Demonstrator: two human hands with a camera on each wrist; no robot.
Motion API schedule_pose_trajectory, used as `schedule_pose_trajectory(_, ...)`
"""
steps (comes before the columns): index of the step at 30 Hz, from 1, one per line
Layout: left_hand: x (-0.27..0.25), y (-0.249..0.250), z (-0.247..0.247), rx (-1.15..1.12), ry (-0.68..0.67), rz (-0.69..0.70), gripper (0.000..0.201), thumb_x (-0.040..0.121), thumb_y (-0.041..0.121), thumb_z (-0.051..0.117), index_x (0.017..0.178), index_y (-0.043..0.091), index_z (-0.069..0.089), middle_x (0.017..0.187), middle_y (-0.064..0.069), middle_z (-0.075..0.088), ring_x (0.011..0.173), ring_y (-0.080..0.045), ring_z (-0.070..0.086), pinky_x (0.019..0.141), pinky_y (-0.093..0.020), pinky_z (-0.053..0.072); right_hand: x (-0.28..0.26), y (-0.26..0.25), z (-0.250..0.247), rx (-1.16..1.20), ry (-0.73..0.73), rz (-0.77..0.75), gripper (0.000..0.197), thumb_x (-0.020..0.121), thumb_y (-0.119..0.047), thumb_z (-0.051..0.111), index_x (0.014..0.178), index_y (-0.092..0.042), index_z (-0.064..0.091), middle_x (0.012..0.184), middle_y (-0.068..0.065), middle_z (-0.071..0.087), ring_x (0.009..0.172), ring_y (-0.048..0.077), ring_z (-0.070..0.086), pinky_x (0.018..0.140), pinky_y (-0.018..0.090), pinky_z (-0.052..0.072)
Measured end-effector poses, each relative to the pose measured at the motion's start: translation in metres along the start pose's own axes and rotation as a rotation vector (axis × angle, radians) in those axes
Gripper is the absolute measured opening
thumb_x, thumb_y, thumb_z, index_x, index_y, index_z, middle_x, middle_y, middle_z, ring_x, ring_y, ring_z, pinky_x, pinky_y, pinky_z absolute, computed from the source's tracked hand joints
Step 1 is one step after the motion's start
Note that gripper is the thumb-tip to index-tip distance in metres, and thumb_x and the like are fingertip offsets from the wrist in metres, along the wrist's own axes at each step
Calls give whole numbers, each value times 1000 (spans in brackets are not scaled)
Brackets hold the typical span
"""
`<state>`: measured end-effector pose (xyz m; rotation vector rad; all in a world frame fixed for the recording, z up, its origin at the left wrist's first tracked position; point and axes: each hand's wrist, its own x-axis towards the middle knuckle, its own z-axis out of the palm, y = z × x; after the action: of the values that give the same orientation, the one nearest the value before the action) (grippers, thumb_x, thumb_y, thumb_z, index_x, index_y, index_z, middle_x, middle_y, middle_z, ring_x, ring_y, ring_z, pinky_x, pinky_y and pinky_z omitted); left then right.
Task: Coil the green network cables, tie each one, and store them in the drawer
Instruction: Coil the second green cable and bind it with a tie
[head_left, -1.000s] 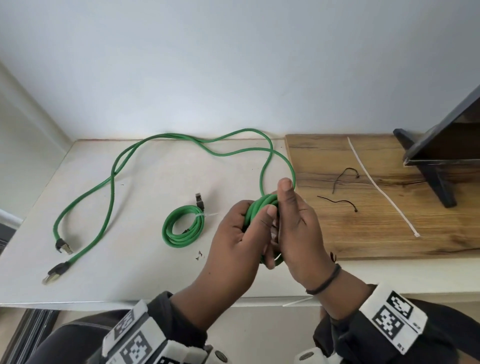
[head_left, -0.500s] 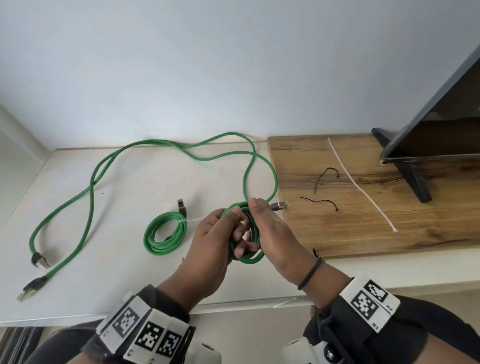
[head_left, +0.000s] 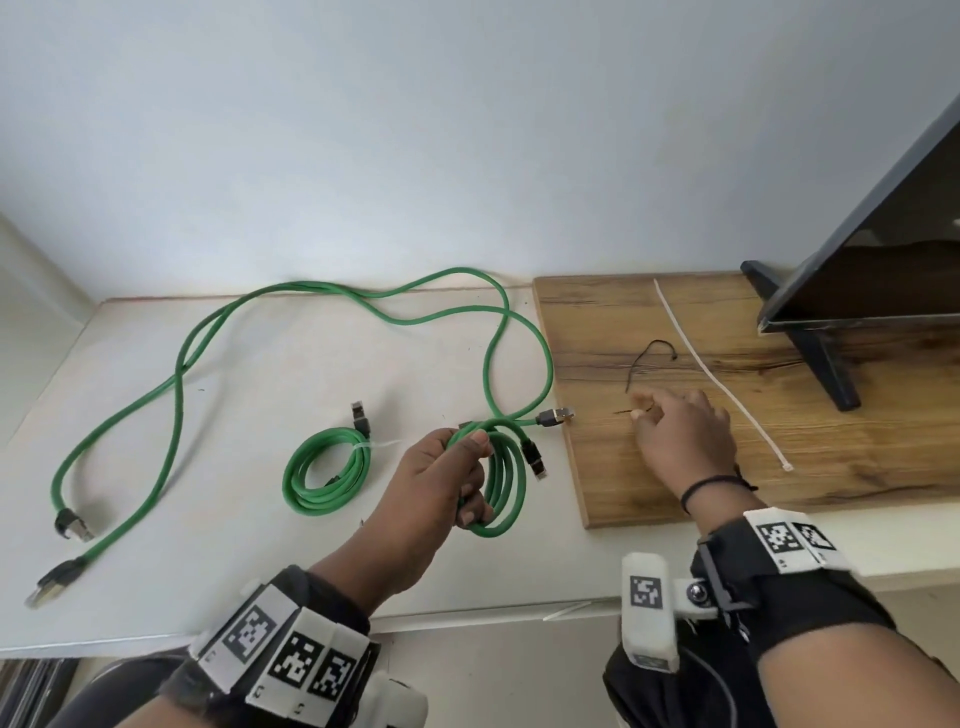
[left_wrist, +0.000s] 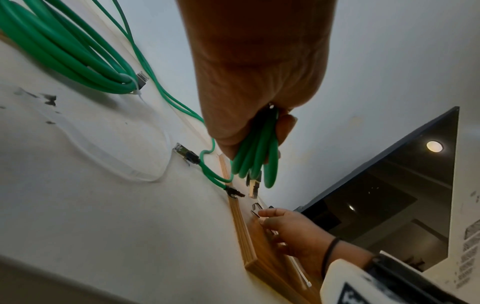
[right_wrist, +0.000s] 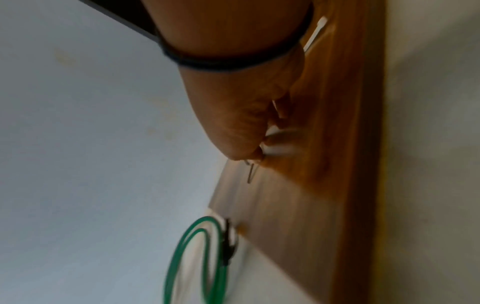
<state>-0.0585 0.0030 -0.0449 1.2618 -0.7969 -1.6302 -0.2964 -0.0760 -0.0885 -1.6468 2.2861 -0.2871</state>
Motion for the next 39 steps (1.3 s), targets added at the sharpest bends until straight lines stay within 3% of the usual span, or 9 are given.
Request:
schedule_pose_trajectory(8, 0, 4, -9, -9, 22, 28, 14, 98, 19, 47, 95, 6, 50, 51, 5, 35, 42, -14, 32, 53, -25, 46, -3, -11, 9, -263, 144, -121, 27, 96, -32, 43, 113, -24, 63, 117, 6, 56, 107, 28, 47, 85, 37, 40)
schedule_pose_trajectory(14, 5, 7, -22, -108, 66, 39, 24, 99, 25, 46, 90, 4, 54, 51, 1, 35, 42, -14, 33, 61, -33, 44, -9, -22, 13, -338, 134, -77, 31, 96, -33, 38, 113, -18, 59, 117, 7, 58, 110, 26, 47, 91, 40, 36)
schedule_pose_trajectory(18, 5, 8, -25, -113, 92, 57, 24, 99, 25, 45, 90, 4, 54, 52, 1, 35, 41, -14, 33, 61, -33, 42, -27, -51, -3, 122, 17, -208, 22, 98, -33, 36, 102, -26, 56, 89, -6, 65, 88, 19, 58, 92, 42, 36)
schedule_pose_trajectory(20, 6, 9, -26, -104, 94, 68, 24, 99, 25, 44, 90, 4, 53, 52, 2, 35, 42, -14, 33, 60, -32, 41, -49, -78, -15, 549, -225, -238, 16, 98, -29, 43, 101, -23, 57, 78, -6, 64, 74, 15, 62, 80, 40, 50)
schedule_pose_trajectory(23, 6, 8, -26, -64, 91, 96, 23, 100, 24, 43, 90, 5, 51, 51, 3, 36, 42, -13, 35, 61, -33, 39, -75, -103, -18, 881, -500, -145, 11, 94, -19, 54, 98, -14, 64, 70, 0, 62, 54, 11, 56, 60, 30, 50)
schedule_pose_trajectory(25, 5, 7, -26, -20, 91, 112, 23, 100, 24, 43, 91, 5, 51, 51, 4, 37, 43, -13, 36, 62, -33, 37, -82, -106, -11, 976, -611, -63, 12, 93, -15, 57, 97, -9, 66, 68, 0, 62, 47, 8, 48, 48, 22, 41)
schedule_pose_trajectory(29, 6, 6, -27, 42, 80, 134, 21, 100, 24, 43, 91, 7, 49, 53, 4, 41, 44, -13, 38, 65, -37, 35, -82, -102, -4, 1085, -724, 37, 13, 92, -8, 58, 91, -9, 71, 74, 3, 68, 48, 7, 43, 44, 18, 36)
schedule_pose_trajectory(34, 6, 3, -27, 117, 71, 148, 26, 100, 25, 43, 84, 7, 51, 63, -3, 51, 47, -14, 41, 61, -35, 35, -80, -101, -2, 1121, -728, 20, 18, 88, 3, 58, 94, -7, 72, 81, 8, 73, 52, 8, 49, 46, 18, 41)
schedule_pose_trajectory(39, 5, 2, -25, 170, 50, 150, 26, 101, 26, 42, 88, 5, 52, 70, -5, 57, 49, -12, 44, 53, -25, 38, -82, -100, 1, 1082, -674, 12, 13, 80, -2, 70, 93, -3, 72, 77, 16, 68, 53, 13, 57, 49, 21, 47)
